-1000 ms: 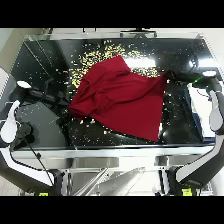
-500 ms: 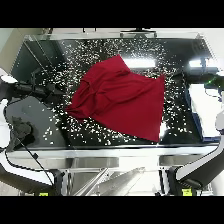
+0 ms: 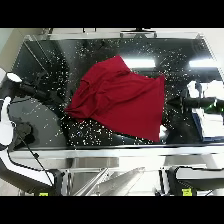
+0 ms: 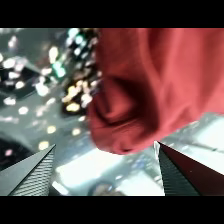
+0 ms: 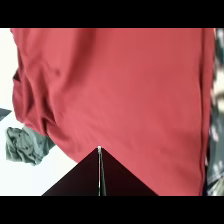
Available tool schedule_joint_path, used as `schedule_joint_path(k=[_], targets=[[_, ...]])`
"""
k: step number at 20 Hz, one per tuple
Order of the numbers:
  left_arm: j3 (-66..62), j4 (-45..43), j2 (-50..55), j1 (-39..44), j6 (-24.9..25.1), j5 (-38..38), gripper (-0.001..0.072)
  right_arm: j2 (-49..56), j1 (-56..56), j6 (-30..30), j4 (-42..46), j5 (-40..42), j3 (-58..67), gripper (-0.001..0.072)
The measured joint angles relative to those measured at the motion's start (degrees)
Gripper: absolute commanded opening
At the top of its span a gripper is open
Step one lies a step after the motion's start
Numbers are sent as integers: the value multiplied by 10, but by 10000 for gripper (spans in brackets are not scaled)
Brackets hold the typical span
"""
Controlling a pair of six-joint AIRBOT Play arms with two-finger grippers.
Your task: Fold the shirts.
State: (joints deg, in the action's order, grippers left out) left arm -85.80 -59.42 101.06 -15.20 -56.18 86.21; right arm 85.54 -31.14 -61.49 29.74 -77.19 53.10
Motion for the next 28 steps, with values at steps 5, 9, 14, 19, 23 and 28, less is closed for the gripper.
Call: schedule_joint_path(k=[5, 9, 14, 19, 23, 28], targets=[[0, -19, 48, 16, 45, 22, 717, -42, -6, 23, 2, 13, -108, 18], [-1, 17, 62, 27, 87, 25, 698, -46, -7, 29, 2, 19, -128, 20], [-1, 35, 66, 31, 107, 13, 292, -47, -7, 31, 19, 20, -133, 19], [-1, 40, 66, 31, 113, 21, 35, -47, -7, 33, 31, 39, -134, 20], [-3, 40, 66, 28, 113, 35, 708, -47, -7, 32, 34, 54, -134, 290], [-31, 43, 66, 3, 107, 48, 708, -47, -7, 31, 34, 63, -134, 288]])
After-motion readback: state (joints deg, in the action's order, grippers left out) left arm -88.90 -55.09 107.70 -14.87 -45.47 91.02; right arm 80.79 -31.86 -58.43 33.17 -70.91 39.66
